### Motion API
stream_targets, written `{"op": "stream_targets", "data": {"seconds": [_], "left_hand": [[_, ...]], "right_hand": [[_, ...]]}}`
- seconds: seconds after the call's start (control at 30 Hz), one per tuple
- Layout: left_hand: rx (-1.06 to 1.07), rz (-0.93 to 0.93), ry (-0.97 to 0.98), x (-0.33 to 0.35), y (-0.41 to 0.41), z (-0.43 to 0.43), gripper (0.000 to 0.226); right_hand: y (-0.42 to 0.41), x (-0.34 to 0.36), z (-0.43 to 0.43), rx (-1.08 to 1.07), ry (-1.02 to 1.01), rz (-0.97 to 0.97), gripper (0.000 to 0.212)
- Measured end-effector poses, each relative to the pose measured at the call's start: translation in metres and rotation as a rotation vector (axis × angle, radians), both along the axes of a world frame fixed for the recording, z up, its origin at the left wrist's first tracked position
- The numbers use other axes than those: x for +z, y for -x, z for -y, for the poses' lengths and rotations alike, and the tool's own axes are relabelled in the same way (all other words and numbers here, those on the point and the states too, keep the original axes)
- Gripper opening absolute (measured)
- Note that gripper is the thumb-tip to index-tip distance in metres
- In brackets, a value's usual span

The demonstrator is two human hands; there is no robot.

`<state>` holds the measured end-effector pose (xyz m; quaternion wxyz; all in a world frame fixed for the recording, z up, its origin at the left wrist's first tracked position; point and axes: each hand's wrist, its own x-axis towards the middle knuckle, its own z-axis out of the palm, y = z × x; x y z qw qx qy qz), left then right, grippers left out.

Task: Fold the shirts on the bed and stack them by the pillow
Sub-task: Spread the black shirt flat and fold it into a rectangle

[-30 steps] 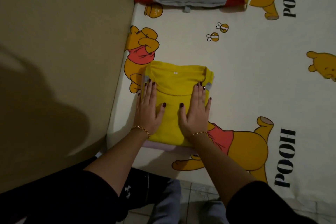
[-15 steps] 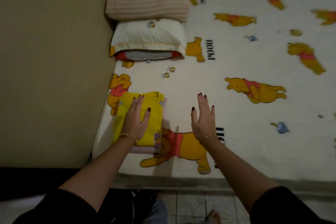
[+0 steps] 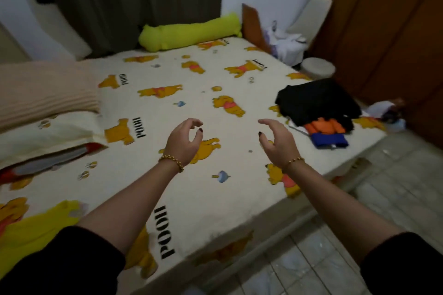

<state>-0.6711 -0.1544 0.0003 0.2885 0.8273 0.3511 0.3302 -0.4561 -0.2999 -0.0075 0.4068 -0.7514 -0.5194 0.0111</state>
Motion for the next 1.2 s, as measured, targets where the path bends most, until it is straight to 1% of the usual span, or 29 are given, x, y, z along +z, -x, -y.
{"op": "stream_targets", "data": {"seconds": [0.1,0.2,0.27,0.4,0.6,0.77,0.83,0.87,0.97,1.1,1.17,1.2], "left_hand": [[-0.131,-0.013,-0.005,0.002,-0.067,0.005,0.028],[-0.236,-0.016,0.001,-0.004,-0.136,0.003,0.020],[-0.282,-0.022,0.008,-0.011,-0.182,-0.001,0.014],[-0.377,-0.074,0.005,-0.028,-0.274,-0.015,0.013],[-0.434,-0.123,0.028,-0.037,-0.401,-0.048,0.012],[-0.439,-0.210,0.078,-0.050,-0.478,-0.073,0.010],[-0.422,-0.237,0.086,-0.062,-0.513,-0.086,0.011],[-0.416,-0.248,0.090,-0.064,-0.517,-0.089,0.011],[-0.363,-0.297,0.146,-0.088,-0.550,-0.103,0.012],[-0.303,-0.436,0.201,-0.131,-0.599,-0.127,0.018],[-0.314,-0.570,0.230,-0.158,-0.621,-0.139,0.027],[-0.323,-0.652,0.249,-0.172,-0.631,-0.144,0.033]], "right_hand": [[-0.057,0.001,0.028,-0.084,0.032,-0.006,0.033],[-0.112,-0.002,0.047,-0.162,0.089,-0.008,0.033],[-0.149,-0.006,0.053,-0.213,0.135,-0.026,0.033],[-0.226,-0.014,0.052,-0.290,0.233,-0.034,0.033],[-0.349,-0.019,0.021,-0.345,0.296,-0.071,0.033],[-0.423,-0.031,-0.001,-0.370,0.340,-0.127,0.033],[-0.462,-0.045,-0.014,-0.356,0.367,-0.164,0.033],[-0.469,-0.051,-0.018,-0.348,0.370,-0.170,0.033],[-0.516,-0.079,-0.043,-0.292,0.448,-0.153,0.035],[-0.586,-0.118,-0.090,-0.129,0.614,-0.043,0.042],[-0.617,-0.138,-0.115,-0.032,0.713,0.059,0.053],[-0.629,-0.148,-0.127,0.034,0.795,0.132,0.062]]}}
